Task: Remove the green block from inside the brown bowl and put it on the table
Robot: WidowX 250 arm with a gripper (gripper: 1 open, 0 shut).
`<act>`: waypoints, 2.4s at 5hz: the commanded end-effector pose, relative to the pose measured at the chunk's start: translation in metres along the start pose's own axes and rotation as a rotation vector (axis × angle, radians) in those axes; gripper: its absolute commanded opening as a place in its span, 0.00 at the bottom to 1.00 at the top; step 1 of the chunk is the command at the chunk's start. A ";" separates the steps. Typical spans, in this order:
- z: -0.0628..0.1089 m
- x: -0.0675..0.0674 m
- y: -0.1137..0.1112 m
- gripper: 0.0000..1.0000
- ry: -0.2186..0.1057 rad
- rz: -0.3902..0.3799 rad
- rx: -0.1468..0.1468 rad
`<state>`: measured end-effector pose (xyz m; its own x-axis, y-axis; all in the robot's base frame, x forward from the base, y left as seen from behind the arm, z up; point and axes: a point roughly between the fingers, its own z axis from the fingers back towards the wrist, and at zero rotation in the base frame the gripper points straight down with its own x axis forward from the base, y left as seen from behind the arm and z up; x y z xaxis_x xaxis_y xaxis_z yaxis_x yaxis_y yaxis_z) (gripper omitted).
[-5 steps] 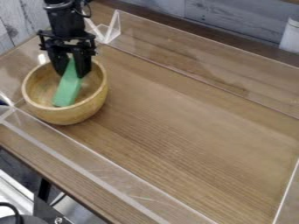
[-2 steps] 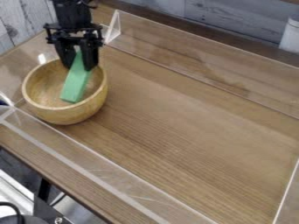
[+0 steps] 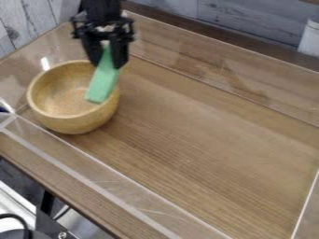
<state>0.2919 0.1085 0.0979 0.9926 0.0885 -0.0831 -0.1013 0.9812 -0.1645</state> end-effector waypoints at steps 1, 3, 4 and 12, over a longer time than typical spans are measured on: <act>0.023 0.015 -0.047 0.00 -0.084 -0.045 0.010; -0.012 0.021 -0.135 0.00 -0.075 -0.147 0.009; -0.012 0.021 -0.102 0.00 -0.071 -0.110 0.022; -0.024 0.022 -0.026 0.00 -0.060 0.006 0.063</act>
<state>0.3092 0.0699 0.0664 0.9928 0.0973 -0.0705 -0.1054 0.9870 -0.1214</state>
